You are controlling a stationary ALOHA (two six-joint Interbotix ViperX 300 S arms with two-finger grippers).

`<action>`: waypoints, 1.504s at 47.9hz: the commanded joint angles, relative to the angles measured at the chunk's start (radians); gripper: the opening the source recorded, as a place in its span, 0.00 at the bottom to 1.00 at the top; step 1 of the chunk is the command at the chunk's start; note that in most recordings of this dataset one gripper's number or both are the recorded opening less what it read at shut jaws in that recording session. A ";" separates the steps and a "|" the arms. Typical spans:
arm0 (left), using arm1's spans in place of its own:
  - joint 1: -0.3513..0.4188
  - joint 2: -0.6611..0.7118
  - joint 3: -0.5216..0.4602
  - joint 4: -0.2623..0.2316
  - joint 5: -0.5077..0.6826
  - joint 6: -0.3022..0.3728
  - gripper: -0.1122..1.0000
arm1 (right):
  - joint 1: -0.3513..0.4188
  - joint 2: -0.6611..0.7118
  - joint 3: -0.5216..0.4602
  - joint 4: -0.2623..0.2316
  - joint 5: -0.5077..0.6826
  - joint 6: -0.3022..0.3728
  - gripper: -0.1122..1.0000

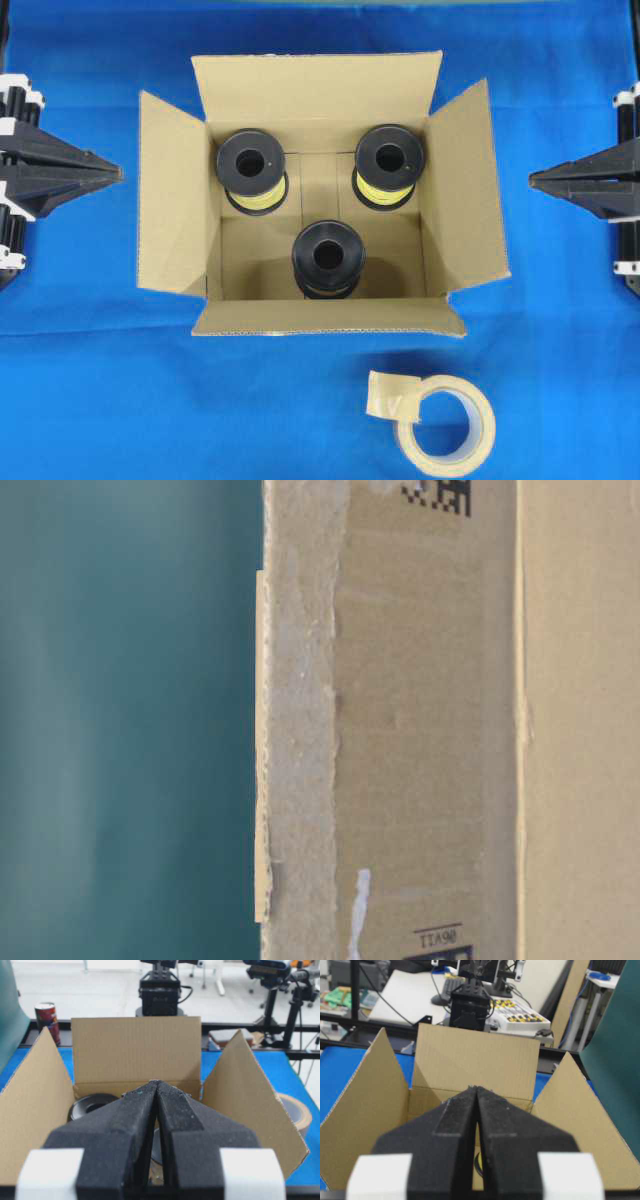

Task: Close the cardboard box.
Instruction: 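Move both grippers inward toward the left and right side flaps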

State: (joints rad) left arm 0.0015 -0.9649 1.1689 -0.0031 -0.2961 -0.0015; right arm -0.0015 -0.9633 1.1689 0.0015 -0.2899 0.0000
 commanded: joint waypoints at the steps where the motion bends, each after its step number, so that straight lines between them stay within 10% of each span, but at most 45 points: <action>1: 0.000 -0.006 -0.005 -0.020 0.006 0.023 0.10 | -0.003 0.002 -0.018 0.003 -0.002 0.012 0.10; 29: -0.002 -0.199 0.014 -0.025 0.560 0.035 0.10 | -0.003 -0.055 -0.028 0.026 0.465 0.054 0.10; 72: -0.002 0.049 0.110 -0.026 0.242 0.028 0.10 | -0.003 0.176 0.032 0.028 0.249 0.055 0.10</action>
State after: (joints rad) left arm 0.0031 -0.9511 1.2901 -0.0276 0.0153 0.0245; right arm -0.0031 -0.8023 1.2195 0.0261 -0.0015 0.0537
